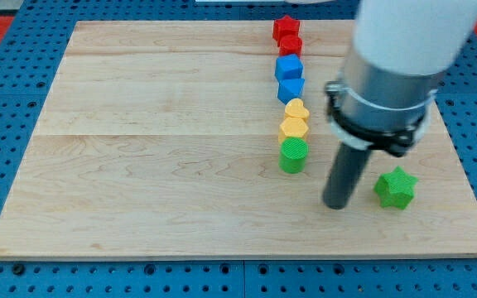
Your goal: Slide the green circle towards top of the green star
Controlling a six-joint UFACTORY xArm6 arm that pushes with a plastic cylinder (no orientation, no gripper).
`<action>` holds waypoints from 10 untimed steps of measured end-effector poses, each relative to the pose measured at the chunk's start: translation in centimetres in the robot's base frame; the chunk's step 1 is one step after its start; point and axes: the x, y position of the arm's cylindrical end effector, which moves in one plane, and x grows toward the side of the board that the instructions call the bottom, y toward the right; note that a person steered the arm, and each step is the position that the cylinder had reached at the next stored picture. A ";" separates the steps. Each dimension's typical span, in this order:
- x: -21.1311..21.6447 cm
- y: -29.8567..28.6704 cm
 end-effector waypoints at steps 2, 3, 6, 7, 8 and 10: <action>-5.3 -5.6; -6.4 -5.5; -7.6 -1.9; -7.6 -0.4; -7.6 0.9; -7.0 0.8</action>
